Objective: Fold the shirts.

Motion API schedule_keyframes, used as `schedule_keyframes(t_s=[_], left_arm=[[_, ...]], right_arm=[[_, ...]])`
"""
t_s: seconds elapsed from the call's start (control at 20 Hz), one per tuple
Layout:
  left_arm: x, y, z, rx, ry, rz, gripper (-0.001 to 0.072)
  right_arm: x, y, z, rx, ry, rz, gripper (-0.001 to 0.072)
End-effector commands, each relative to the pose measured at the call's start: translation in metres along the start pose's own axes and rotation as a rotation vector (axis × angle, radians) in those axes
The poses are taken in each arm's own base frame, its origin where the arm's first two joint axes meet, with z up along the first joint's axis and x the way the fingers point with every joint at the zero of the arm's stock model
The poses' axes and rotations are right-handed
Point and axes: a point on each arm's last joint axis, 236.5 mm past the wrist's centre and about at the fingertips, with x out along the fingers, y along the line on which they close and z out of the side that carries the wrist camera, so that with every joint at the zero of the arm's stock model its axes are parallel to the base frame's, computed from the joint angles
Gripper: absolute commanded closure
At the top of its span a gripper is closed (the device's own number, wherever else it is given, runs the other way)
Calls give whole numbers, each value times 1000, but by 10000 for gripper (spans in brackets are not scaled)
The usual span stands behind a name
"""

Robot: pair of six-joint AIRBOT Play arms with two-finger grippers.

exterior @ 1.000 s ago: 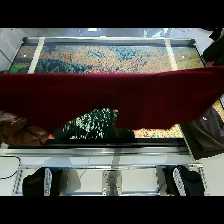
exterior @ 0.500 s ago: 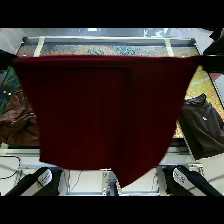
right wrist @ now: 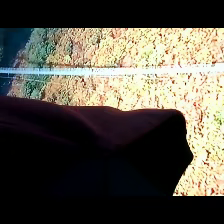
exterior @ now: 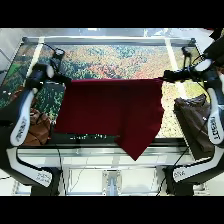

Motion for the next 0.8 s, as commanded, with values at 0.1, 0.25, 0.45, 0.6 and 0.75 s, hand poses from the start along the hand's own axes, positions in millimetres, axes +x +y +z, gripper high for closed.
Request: schedule_keyframes(t_s=[0.1, 0.25, 0.45, 0.6, 0.75], left_arm=[[20, 6, 11, 7, -50, 101, 701], [2, 17, 5, -13, -13, 116, 701], [3, 8, -34, -43, 135, 87, 701], [8, 1, -51, -37, 182, 75, 700], [9, -13, -57, -85, 206, 22, 700]], right_arm=[[26, -2, -2, -89, 23, -62, 705], [4, -3, -47, -155, 221, -90, 706], [4, 4, -126, -158, 415, -84, 706], [23, 8, -169, -152, 462, -83, 705], [40, 11, -177, -147, 436, -93, 704]])
